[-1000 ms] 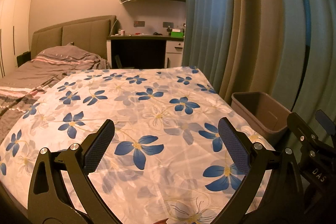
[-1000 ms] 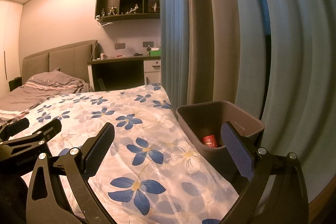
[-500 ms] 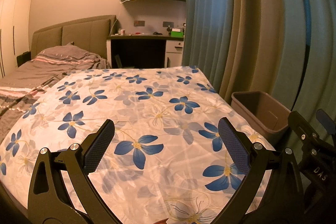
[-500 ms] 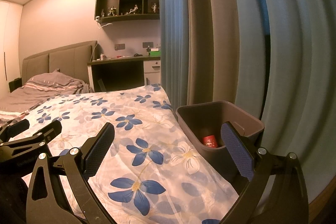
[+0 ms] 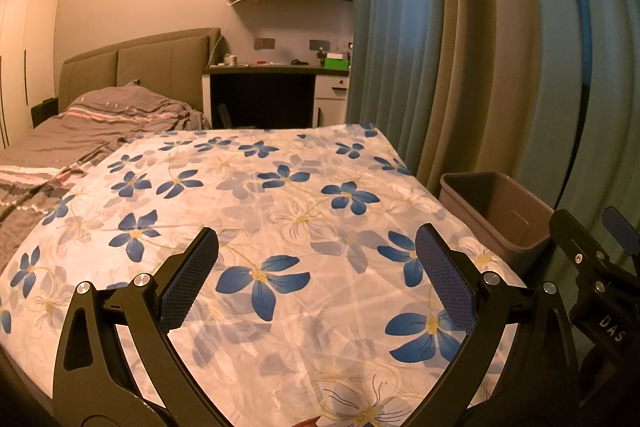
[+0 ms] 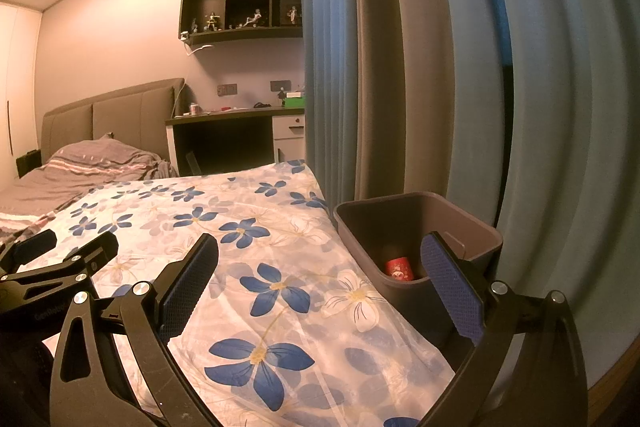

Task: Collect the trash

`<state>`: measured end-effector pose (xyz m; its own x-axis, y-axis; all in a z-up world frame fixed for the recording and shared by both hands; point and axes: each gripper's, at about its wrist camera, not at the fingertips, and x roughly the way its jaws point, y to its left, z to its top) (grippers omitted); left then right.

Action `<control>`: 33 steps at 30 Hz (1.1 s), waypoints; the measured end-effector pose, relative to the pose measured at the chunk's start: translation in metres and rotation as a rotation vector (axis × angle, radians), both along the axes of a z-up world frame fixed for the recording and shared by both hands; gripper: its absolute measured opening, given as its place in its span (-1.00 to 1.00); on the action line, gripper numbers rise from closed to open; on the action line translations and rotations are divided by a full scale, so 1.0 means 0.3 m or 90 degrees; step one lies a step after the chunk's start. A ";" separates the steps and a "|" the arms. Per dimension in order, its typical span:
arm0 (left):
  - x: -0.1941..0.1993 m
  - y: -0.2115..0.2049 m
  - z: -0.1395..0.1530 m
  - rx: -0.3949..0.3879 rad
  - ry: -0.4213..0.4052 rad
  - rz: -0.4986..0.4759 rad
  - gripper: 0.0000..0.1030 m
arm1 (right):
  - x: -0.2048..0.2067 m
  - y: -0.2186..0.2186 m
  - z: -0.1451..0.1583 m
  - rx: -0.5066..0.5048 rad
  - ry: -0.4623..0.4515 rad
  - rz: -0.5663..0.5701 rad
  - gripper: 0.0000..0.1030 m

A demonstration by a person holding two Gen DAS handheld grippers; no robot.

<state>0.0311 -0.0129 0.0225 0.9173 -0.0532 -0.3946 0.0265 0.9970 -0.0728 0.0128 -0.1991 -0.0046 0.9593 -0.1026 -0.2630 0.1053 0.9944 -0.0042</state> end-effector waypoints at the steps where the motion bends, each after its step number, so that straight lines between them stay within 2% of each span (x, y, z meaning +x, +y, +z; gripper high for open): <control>1: 0.001 -0.001 0.000 0.000 0.000 0.000 0.89 | 0.000 0.000 0.000 0.000 0.000 0.000 0.89; 18: 0.005 -0.002 -0.004 0.000 0.009 -0.002 0.89 | 0.000 -0.003 -0.002 0.001 0.000 0.000 0.89; 25: -0.007 -0.014 -0.024 -0.009 0.010 -0.023 0.89 | 0.000 -0.002 -0.002 0.001 0.000 0.000 0.89; 29: -0.004 -0.007 -0.019 0.005 0.008 -0.012 0.73 | -0.001 -0.004 -0.001 0.003 -0.002 0.000 0.89; 33: -0.013 -0.008 -0.014 0.010 0.003 -0.006 0.73 | -0.002 -0.004 0.001 0.006 -0.005 -0.001 0.89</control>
